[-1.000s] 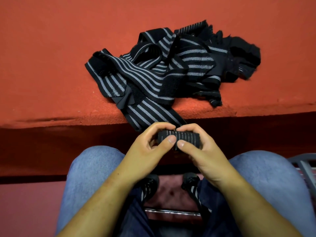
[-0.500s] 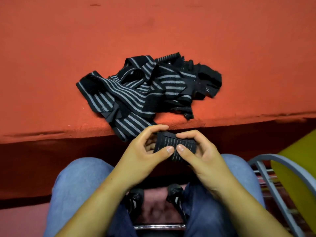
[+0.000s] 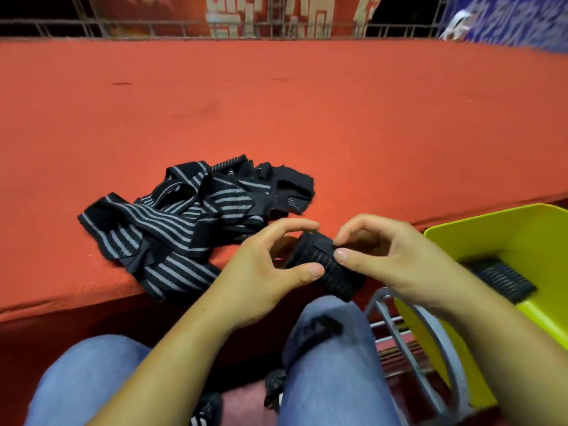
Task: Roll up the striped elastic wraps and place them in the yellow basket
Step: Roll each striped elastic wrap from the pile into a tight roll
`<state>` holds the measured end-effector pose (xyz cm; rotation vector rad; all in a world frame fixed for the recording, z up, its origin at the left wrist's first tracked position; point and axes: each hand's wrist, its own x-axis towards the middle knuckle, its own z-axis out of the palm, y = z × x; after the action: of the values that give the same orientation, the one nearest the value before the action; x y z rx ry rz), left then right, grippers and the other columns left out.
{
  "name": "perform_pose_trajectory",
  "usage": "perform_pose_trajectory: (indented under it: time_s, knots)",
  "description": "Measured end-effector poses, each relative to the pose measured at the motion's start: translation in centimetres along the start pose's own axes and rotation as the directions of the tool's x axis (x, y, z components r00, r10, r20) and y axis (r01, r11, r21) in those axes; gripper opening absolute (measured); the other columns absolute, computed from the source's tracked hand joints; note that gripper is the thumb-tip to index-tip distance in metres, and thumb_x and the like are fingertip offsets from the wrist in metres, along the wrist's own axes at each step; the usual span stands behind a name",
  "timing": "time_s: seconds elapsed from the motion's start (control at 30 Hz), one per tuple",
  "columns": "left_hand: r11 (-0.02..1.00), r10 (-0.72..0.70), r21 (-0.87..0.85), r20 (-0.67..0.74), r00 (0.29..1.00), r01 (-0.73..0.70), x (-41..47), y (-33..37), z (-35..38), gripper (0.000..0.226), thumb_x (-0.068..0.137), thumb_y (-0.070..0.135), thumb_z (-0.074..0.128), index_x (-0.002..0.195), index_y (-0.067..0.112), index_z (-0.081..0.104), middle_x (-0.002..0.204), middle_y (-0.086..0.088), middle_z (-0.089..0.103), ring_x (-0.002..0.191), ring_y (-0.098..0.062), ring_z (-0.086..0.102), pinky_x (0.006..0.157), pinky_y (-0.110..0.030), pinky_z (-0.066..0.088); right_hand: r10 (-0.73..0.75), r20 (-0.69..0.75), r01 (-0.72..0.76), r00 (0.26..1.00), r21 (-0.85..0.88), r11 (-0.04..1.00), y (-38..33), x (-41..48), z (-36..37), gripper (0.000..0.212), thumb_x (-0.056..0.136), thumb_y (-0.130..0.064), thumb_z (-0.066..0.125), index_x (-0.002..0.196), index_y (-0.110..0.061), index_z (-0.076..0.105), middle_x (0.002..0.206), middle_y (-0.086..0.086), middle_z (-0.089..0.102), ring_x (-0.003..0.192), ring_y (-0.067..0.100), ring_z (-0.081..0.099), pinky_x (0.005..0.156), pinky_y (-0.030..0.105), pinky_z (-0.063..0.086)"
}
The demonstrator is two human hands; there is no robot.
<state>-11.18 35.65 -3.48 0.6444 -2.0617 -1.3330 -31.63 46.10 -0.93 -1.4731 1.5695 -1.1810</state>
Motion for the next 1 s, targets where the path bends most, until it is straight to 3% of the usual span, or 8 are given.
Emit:
perform_pose_trajectory:
  time_s: [0.1, 0.17, 0.37, 0.5, 0.67, 0.77, 0.87, 1.0]
  knots:
    - [0.999, 0.034, -0.004, 0.052, 0.998, -0.034, 1.7, 2.1, 2.3, 0.054, 0.085, 0.011, 0.084, 0.129, 0.034, 0.063, 0.114, 0.010, 0.076, 0.110, -0.005, 0.070, 0.099, -0.021, 0.051, 0.118, 0.120, -0.120, 0.986, 0.002, 0.993, -0.9, -0.6, -4.2, 0.034, 0.084, -0.026, 0.077, 0.117, -0.020, 0.069, 0.104, 0.006, 0.079, 0.101, 0.022, 0.074, 0.094, 0.041, 0.058]
    - [0.998, 0.059, 0.018, 0.083, 0.995, -0.061, 3.0, 3.2, 3.9, 0.055, 0.086, 0.011, 0.084, 0.131, 0.033, 0.062, 0.111, 0.011, 0.076, 0.107, -0.004, 0.070, 0.093, -0.016, 0.050, 0.143, 0.172, -0.115, 0.975, -0.164, 0.980, -1.6, -1.1, -6.9, 0.028, 0.091, -0.025, 0.075, 0.118, -0.018, 0.072, 0.108, 0.005, 0.080, 0.111, 0.027, 0.073, 0.099, 0.042, 0.056]
    - [0.991, 0.122, 0.033, 0.206, 0.971, -0.131, 6.6, 5.2, 9.1, 0.055, 0.086, 0.016, 0.085, 0.132, 0.036, 0.060, 0.109, 0.007, 0.076, 0.102, -0.010, 0.072, 0.091, -0.030, 0.057, 0.295, 0.292, -0.091, 0.910, -0.554, 0.827, -3.9, -2.2, -13.7, 0.024, 0.092, -0.042, 0.074, 0.108, -0.024, 0.079, 0.101, -0.004, 0.081, 0.103, 0.024, 0.074, 0.094, 0.046, 0.055]
    - [0.983, 0.155, 0.060, 0.234, 0.960, -0.173, 9.4, 5.4, 12.7, 0.051, 0.086, 0.021, 0.085, 0.127, 0.036, 0.060, 0.108, 0.007, 0.076, 0.100, -0.015, 0.072, 0.093, -0.042, 0.057, 0.387, 0.223, -0.180, 0.895, -0.613, 0.769, -3.4, -2.8, -17.3, 0.025, 0.089, -0.046, 0.076, 0.103, -0.025, 0.079, 0.094, -0.005, 0.081, 0.091, 0.015, 0.075, 0.083, 0.037, 0.056]
    - [0.976, 0.118, 0.155, 0.195, 0.974, -0.150, 12.2, 4.5, 16.2, 0.044, 0.091, 0.027, 0.080, 0.128, 0.032, 0.059, 0.111, 0.012, 0.074, 0.106, 0.009, 0.064, 0.092, -0.011, 0.046, 0.506, 0.082, -0.370, 0.859, -0.584, 0.723, 0.3, -2.7, -20.5, 0.031, 0.089, -0.041, 0.079, 0.093, -0.010, 0.077, 0.083, 0.013, 0.074, 0.071, 0.012, 0.060, 0.069, 0.033, 0.044]
    - [0.938, 0.113, 0.298, 0.218, 0.969, -0.176, 12.8, 3.1, 17.3, 0.040, 0.095, 0.029, 0.074, 0.131, 0.034, 0.058, 0.120, 0.016, 0.072, 0.115, 0.004, 0.062, 0.106, -0.027, 0.048, 0.605, -0.066, -0.511, 0.793, -0.614, 0.602, 4.2, -1.9, -21.6, 0.029, 0.089, -0.037, 0.080, 0.076, -0.013, 0.070, 0.065, -0.003, 0.065, 0.062, 0.012, 0.060, 0.058, 0.026, 0.042]
    - [0.898, 0.110, 0.391, 0.243, 0.964, -0.201, 12.3, 1.8, 18.2, 0.035, 0.099, 0.030, 0.069, 0.132, 0.034, 0.060, 0.126, 0.020, 0.067, 0.121, -0.005, 0.056, 0.110, -0.030, 0.044, 0.683, -0.179, -0.603, 0.708, -0.657, 0.453, 8.4, -1.0, -21.8, 0.029, 0.088, -0.038, 0.080, 0.080, -0.012, 0.070, 0.073, 0.002, 0.069, 0.072, 0.021, 0.069, 0.060, 0.028, 0.047]
    - [0.901, 0.100, 0.396, 0.211, 0.972, -0.179, 12.1, 0.6, 18.6, 0.029, 0.102, 0.035, 0.063, 0.131, 0.037, 0.063, 0.124, 0.019, 0.065, 0.116, -0.005, 0.050, 0.093, -0.011, 0.036, 0.749, -0.262, -0.681, 0.609, -0.657, 0.324, 12.5, -0.1, -21.0, 0.027, 0.092, -0.032, 0.076, 0.085, -0.009, 0.066, 0.080, 0.006, 0.071, 0.075, 0.022, 0.072, 0.070, 0.034, 0.057]
